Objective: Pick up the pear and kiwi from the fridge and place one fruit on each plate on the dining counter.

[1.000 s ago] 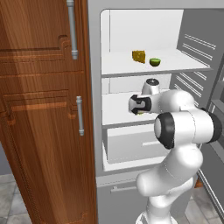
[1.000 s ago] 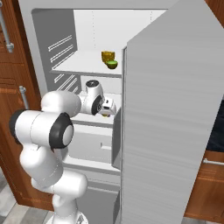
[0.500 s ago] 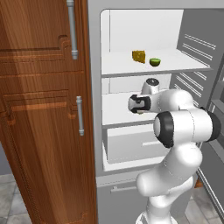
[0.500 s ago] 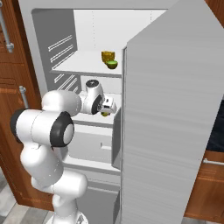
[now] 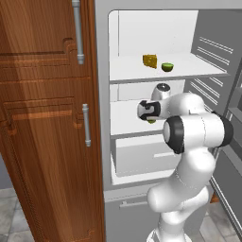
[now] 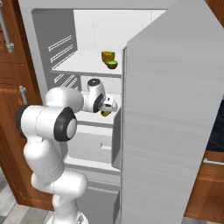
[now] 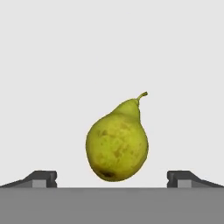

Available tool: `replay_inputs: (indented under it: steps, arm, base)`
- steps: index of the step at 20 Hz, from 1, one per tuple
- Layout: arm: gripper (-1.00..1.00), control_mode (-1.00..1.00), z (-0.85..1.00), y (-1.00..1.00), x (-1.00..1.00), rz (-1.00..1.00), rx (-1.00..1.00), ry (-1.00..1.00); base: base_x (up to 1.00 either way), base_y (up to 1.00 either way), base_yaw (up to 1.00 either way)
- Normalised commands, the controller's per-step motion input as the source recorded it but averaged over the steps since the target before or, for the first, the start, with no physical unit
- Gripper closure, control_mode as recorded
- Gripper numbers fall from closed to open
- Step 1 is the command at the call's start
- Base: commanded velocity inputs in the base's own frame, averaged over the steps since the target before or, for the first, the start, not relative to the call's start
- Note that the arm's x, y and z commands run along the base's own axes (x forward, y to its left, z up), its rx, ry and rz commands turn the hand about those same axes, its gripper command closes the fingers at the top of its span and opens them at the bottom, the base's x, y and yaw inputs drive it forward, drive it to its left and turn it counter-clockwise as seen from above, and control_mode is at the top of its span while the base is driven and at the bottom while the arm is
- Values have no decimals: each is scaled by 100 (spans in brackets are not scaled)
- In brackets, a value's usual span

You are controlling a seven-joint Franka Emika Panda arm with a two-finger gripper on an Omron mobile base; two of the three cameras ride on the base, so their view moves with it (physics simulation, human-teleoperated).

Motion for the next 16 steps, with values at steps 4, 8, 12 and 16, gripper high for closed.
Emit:
replay_inputs:
  steps: [4,8,12,16]
  arm:
    - [-100,-100,-29,0,26,0,0,1]
    - [-100,-100,-10,0,2,0,0,3]
    - [-100,-100,-10,0,0,0,0,6]
    - [-100,-100,-18,-1,0,0,0,5]
  base:
    - [0,0,0]
    - [0,0,0]
    - [0,0,0]
    - [0,0,0]
